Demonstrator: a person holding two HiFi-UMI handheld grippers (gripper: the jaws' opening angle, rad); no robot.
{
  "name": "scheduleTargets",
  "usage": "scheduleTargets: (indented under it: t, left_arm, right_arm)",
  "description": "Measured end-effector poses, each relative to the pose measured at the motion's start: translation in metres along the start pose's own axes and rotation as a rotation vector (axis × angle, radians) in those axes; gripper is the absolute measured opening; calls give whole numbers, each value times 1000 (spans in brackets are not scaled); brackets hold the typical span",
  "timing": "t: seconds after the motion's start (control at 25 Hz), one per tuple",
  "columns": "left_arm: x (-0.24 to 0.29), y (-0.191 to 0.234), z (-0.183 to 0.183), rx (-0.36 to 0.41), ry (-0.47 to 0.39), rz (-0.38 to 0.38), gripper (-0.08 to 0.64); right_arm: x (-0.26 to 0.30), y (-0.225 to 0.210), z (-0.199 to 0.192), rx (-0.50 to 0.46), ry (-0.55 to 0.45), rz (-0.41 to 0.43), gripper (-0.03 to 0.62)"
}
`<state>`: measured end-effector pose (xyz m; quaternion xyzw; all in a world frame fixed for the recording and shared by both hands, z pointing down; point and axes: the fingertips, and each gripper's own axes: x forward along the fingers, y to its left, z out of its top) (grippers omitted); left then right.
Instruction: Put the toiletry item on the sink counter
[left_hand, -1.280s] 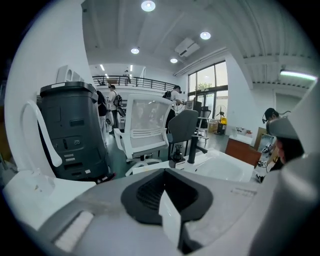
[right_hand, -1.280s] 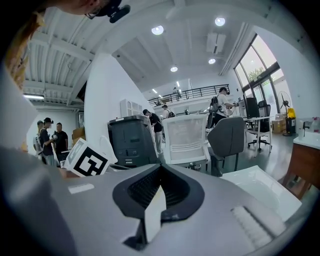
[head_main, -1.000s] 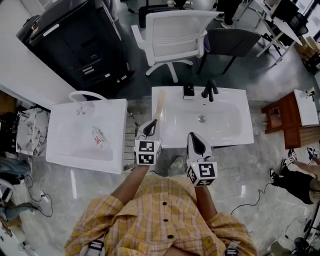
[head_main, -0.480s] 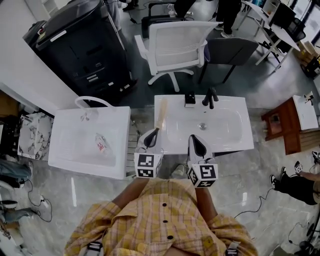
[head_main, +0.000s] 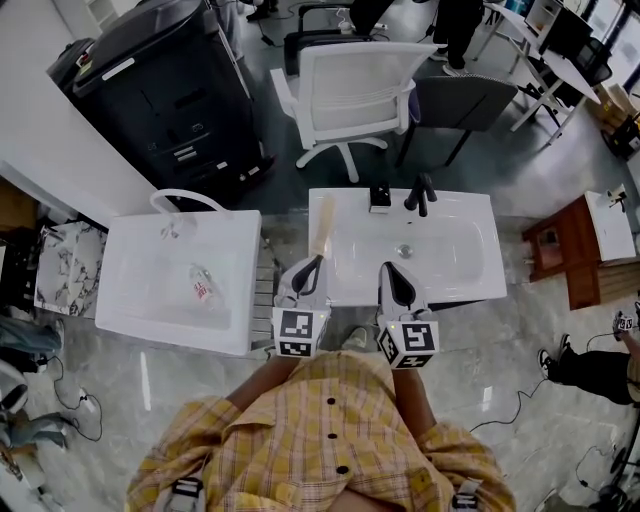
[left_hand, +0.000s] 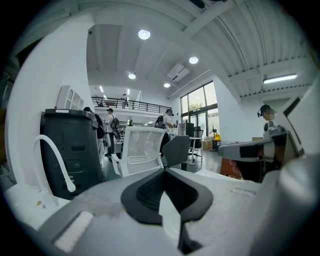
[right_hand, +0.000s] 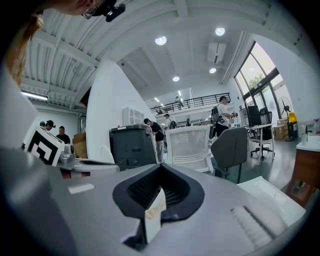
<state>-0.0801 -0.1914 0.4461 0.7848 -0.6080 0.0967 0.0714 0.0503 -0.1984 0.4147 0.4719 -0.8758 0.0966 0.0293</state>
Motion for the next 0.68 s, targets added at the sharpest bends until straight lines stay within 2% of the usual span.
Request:
scheduleTargets:
  t: [0.68]
  left_arm:
    - [11, -1, 6, 20, -31, 14, 0]
  right_arm:
    - [8, -12, 1, -16, -1, 7, -2]
